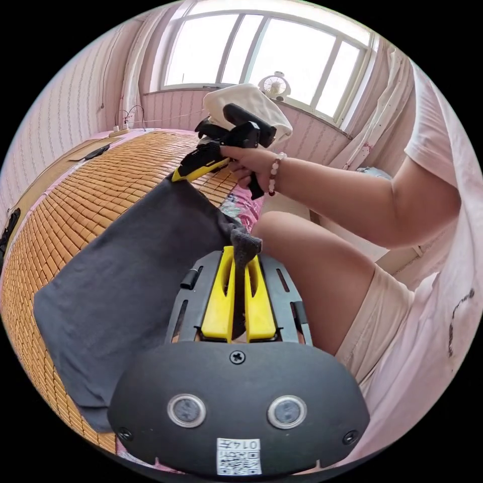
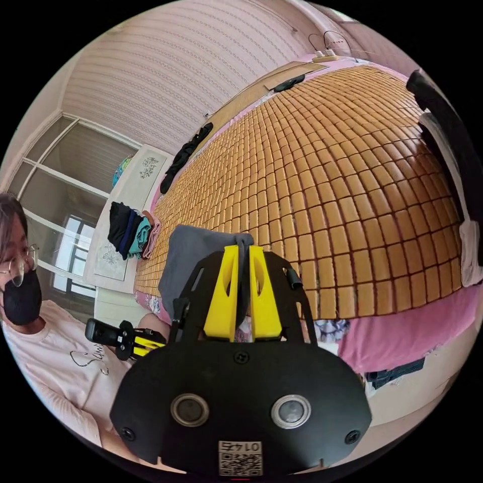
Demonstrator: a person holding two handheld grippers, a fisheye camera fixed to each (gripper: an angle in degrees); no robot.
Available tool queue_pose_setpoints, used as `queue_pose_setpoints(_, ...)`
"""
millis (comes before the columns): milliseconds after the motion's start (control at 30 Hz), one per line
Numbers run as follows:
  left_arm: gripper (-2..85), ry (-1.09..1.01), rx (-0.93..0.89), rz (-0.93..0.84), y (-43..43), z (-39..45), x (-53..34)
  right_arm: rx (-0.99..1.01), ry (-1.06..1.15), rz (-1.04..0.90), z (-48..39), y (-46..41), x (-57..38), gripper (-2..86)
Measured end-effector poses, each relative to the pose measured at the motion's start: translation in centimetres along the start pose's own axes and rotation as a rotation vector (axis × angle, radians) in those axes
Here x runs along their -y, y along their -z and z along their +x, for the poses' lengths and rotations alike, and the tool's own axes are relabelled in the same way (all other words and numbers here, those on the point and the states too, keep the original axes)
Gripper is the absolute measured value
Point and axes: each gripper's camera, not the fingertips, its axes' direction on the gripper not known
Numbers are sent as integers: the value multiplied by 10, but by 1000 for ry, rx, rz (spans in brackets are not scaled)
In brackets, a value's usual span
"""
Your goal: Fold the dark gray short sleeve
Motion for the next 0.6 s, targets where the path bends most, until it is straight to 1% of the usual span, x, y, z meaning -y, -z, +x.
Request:
queue_pose_setpoints(133, -7, 22, -52, 92, 8, 0, 10, -90, -18, 39, -10, 45, 0, 23)
queue_pose_setpoints(233, -6, 75, -38, 168, 26, -12, 8, -69, -14, 46, -25, 52, 10, 23)
queue_pose_setpoints(300, -6, 162, -27, 218, 47, -32, 1, -45, 7, 43, -39, 44, 21, 24)
queue_pose_setpoints(433, -7, 354, 17, 258, 85, -74, -19, 5, 59, 10, -82, -1, 54, 27)
queue_pose_setpoints(500, -6, 477, 93, 280, 108, -99, -34, 37, 89, -10, -103, -30, 70, 29)
queue_pose_setpoints(600, -3, 579, 184, 288, 122, -126, -53, 38, 158, -54, -144, -85, 95, 38)
